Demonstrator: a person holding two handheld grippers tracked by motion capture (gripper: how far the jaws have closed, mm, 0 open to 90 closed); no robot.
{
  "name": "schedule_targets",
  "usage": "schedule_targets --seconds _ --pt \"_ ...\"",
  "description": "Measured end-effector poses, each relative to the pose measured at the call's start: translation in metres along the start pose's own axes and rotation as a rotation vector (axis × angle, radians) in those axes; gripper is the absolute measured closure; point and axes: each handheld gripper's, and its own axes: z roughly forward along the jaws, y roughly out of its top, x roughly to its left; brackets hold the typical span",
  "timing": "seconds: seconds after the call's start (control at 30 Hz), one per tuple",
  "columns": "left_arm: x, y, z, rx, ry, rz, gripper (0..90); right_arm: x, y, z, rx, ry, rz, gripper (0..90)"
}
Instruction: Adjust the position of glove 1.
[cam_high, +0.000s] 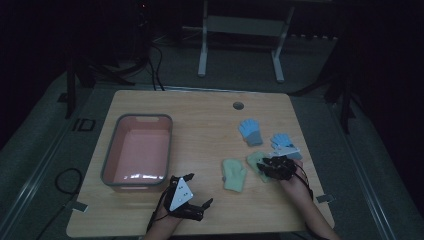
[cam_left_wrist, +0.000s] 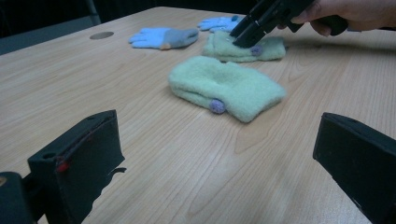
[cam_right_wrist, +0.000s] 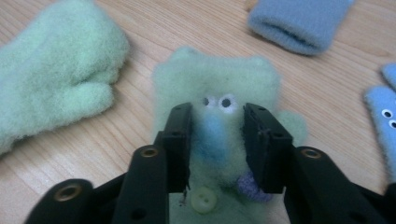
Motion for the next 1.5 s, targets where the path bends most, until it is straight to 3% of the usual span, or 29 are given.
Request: schedule_targets --seconds 0.17,0.43,0.5,0.77,0.83,0.87,0.97,1.07,1.2,1.27,1.5 --pt "0.000 0.000 0.000 0.002 0.002 0.001 1.4 0.005 0.000 0.000 0.005 -0.019 -0.006 79.9" --pt "0.000 0.000 0.000 0.004 0.004 0.001 1.4 0.019 0.002 0.001 0.009 -0.127 0.023 85.6" --pt "0.000 0.000 0.000 0.003 0.004 0.002 1.4 0.021 0.006 -0.003 0.001 -0.145 0.064 86.0" --pt "-0.001 0.000 0.000 0.003 0.005 0.002 1.4 0.028 0.022 -0.035 -0.060 -0.213 0.146 85.9" --pt "-0.001 0.000 0.000 0.003 0.006 0.004 1.4 0.029 0.023 -0.045 -0.093 -0.218 0.200 85.9" --pt "-0.001 0.000 0.000 0.003 0.006 0.004 1.4 0.029 0.023 -0.045 -0.093 -0.218 0.200 85.9" --pt "-0.001 0.000 0.000 0.000 0.006 0.003 1.4 0.039 0.025 -0.063 -0.121 -0.267 0.261 85.8" --pt "-0.001 0.000 0.000 0.000 0.006 0.006 1.4 0.043 0.024 -0.072 -0.140 -0.285 0.314 85.9" --pt "-0.001 0.000 0.000 0.000 0.004 0.007 1.4 0.051 0.017 -0.078 -0.134 -0.329 0.357 85.8" --pt "-0.001 0.000 0.000 -0.001 0.005 0.007 1.4 0.056 0.015 -0.078 -0.125 -0.351 0.350 85.8" --pt "-0.001 0.000 0.000 0.001 0.004 0.012 1.4 0.065 0.000 -0.067 -0.097 -0.358 0.388 85.8"
